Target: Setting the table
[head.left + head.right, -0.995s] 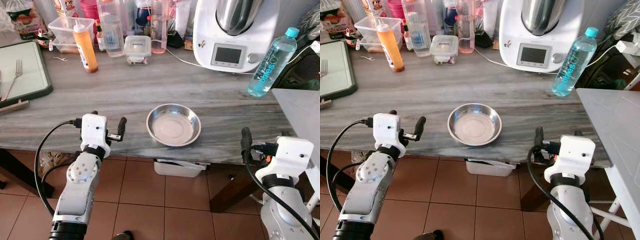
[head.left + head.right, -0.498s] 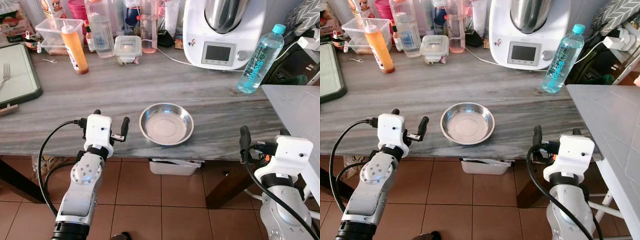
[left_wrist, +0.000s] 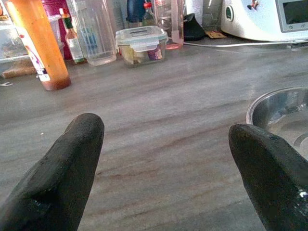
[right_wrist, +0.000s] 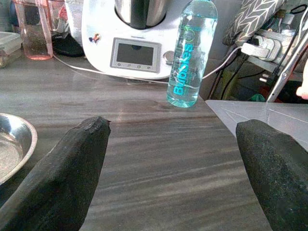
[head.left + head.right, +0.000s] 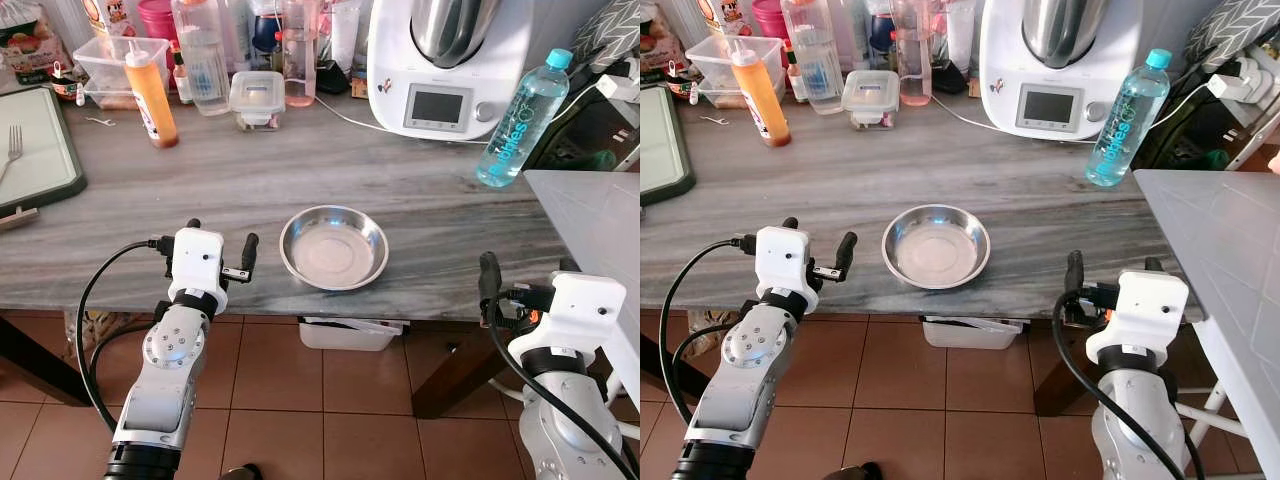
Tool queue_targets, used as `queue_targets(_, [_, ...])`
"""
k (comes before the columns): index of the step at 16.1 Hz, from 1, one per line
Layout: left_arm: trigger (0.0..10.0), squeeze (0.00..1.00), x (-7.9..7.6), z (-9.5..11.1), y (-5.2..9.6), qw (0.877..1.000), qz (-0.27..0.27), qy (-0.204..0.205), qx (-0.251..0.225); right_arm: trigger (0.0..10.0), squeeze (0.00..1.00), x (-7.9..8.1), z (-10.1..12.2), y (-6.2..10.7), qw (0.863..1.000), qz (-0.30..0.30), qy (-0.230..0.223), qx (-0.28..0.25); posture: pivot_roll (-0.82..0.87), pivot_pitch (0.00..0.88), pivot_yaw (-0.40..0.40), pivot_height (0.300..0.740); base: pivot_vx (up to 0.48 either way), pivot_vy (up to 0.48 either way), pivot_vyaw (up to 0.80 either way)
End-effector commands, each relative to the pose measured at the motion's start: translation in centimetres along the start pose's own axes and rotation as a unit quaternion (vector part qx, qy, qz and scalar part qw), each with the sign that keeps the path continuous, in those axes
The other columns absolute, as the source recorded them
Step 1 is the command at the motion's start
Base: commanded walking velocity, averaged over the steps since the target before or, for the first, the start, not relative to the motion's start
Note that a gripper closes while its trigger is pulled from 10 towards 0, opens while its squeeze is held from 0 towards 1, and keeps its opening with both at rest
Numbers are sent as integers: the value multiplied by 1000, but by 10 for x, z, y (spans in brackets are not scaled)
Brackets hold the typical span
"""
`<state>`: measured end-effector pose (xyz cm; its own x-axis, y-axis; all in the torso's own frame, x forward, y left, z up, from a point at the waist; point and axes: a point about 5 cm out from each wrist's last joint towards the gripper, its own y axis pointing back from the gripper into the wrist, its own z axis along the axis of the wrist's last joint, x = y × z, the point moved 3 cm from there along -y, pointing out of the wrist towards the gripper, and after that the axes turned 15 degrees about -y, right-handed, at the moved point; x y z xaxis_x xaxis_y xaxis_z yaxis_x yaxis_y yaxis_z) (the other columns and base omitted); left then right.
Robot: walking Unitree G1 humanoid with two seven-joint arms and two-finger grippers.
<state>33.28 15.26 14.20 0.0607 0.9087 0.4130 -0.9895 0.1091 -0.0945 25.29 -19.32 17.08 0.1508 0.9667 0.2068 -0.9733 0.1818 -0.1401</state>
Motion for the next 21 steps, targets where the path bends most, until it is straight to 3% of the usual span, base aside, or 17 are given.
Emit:
queue_targets(1, [10000, 0, 0, -1, -2, 1000, -5, -7, 4, 10000, 0, -4, -1, 0, 1000, -12, 2, -1, 55, 113, -37, 740, -311, 0, 0])
queue_targets(21, [10000, 0, -4, -2, -4, 1000, -12, -13, 8, 10000, 0, -7, -2, -4, 1000, -12, 2, -2, 66, 117, -37, 740, -346, 0, 0])
